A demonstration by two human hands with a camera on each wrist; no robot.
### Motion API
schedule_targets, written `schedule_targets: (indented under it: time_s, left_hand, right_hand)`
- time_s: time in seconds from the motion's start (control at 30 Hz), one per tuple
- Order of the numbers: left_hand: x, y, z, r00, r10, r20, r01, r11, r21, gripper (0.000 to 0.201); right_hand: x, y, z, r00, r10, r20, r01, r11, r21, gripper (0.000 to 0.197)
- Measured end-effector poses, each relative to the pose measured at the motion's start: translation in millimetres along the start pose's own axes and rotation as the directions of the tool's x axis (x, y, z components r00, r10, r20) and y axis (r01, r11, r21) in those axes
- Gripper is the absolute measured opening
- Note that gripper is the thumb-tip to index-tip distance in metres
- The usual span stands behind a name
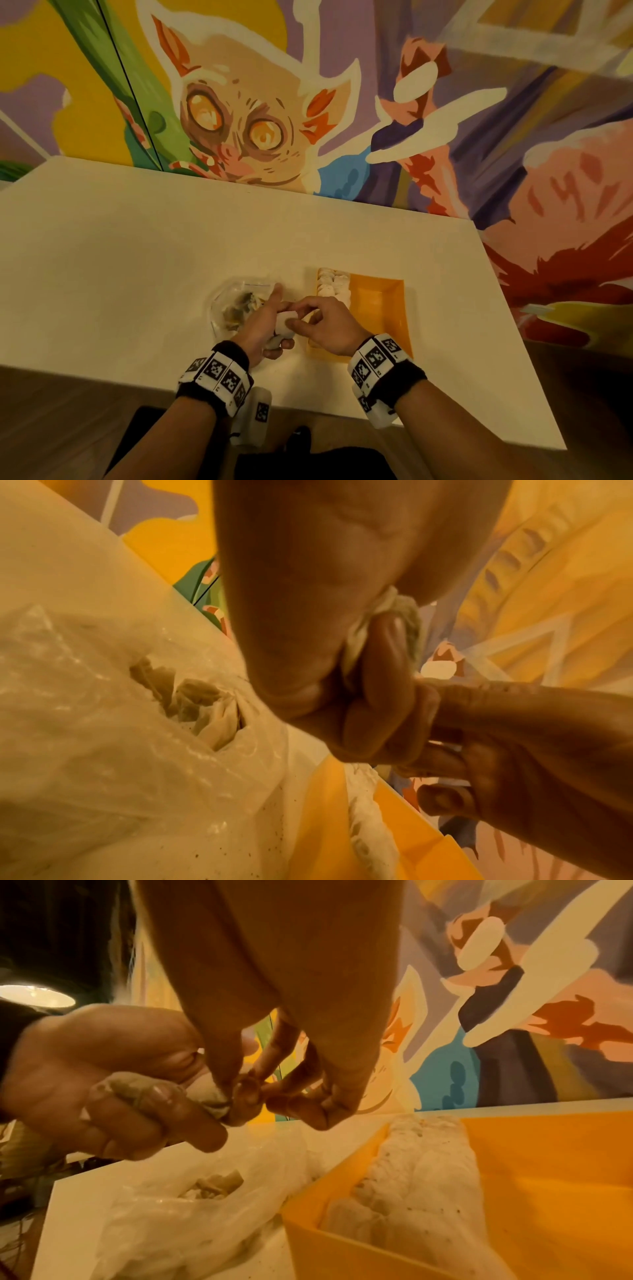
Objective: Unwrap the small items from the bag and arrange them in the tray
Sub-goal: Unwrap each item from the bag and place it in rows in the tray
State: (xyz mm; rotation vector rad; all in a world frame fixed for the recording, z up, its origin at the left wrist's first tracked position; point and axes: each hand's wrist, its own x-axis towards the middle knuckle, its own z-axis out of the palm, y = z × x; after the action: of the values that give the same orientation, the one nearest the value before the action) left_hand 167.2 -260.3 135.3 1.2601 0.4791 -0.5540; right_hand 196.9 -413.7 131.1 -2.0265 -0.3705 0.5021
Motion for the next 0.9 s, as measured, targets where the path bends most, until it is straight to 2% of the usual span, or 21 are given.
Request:
schedule_targets:
  time_s: [0.07, 0.17, 0.27, 0.33, 0.43, 0.47, 0.53, 0.67, 0.8, 0.9]
  left_hand:
    - [-1.0, 1.1, -0.7, 0.999, 0.013, 0.039, -0.014, 1.0, 0.01, 0.068]
    - [-2.7, 1.8, -4.1, 0.998, 0.023, 0.05, -0.025, 0.999, 0.046, 0.068]
    - [-10.3, 4.7, -7.0, 0.999, 0.042, -0.023, -0.036, 0.975, 0.219, 0.055]
    - [-13.9, 8.0, -7.6, 0.986, 0.152, -0.063, -0.117, 0.918, 0.378, 0.042]
    - [-8.1, 9.2, -8.5, 0.901, 0.434, -0.027, -0.325, 0.714, 0.62, 0.018]
    - [-4.9, 9.6, -8.2, 0.87, 0.493, -0.016, -0.365, 0.666, 0.65, 0.014]
    - [4.0, 8.9, -8.3, 0.831, 0.556, -0.015, -0.405, 0.623, 0.669, 0.005]
    - [11.5, 11.1, -3.2, 0.822, 0.57, -0.017, -0.412, 0.614, 0.673, 0.006]
    - [11.2, 9.1, 1.5, 0.814, 0.581, -0.015, -0.42, 0.606, 0.675, 0.008]
    - [12.2, 3.5, 2.6, 0.82, 0.57, -0.059, -0.386, 0.625, 0.678, 0.004]
  right_hand:
    - [0.0, -0.6, 1.0, 0.999, -0.022, -0.031, 0.023, 0.999, 0.032, 0.009]
    - [-0.3, -1.6, -0.6, 0.993, -0.008, -0.114, 0.02, 0.994, 0.107, 0.015]
    - [0.5, 2.4, -10.2, 0.968, -0.019, -0.248, 0.046, 0.994, 0.103, 0.009]
    - [-1.3, 4.3, -19.6, 0.958, -0.035, -0.286, 0.066, 0.992, 0.103, 0.004]
    - [-5.9, 3.2, -26.9, 0.965, -0.058, -0.257, 0.071, 0.997, 0.042, 0.012]
    - [-6.8, 2.3, -27.3, 0.968, -0.059, -0.245, 0.066, 0.998, 0.022, 0.015]
    - [-7.5, 1.3, -26.7, 0.969, -0.06, -0.238, 0.065, 0.998, 0.013, 0.016]
    - [-7.6, 4.8, -25.4, 0.977, -0.027, -0.21, 0.032, 0.999, 0.02, 0.005]
    - [-9.1, 7.7, -23.1, 0.981, 0.017, -0.195, -0.023, 0.999, -0.031, 0.022]
    - [-10.0, 9.6, -28.7, 0.979, 0.079, -0.191, -0.083, 0.996, -0.013, 0.02]
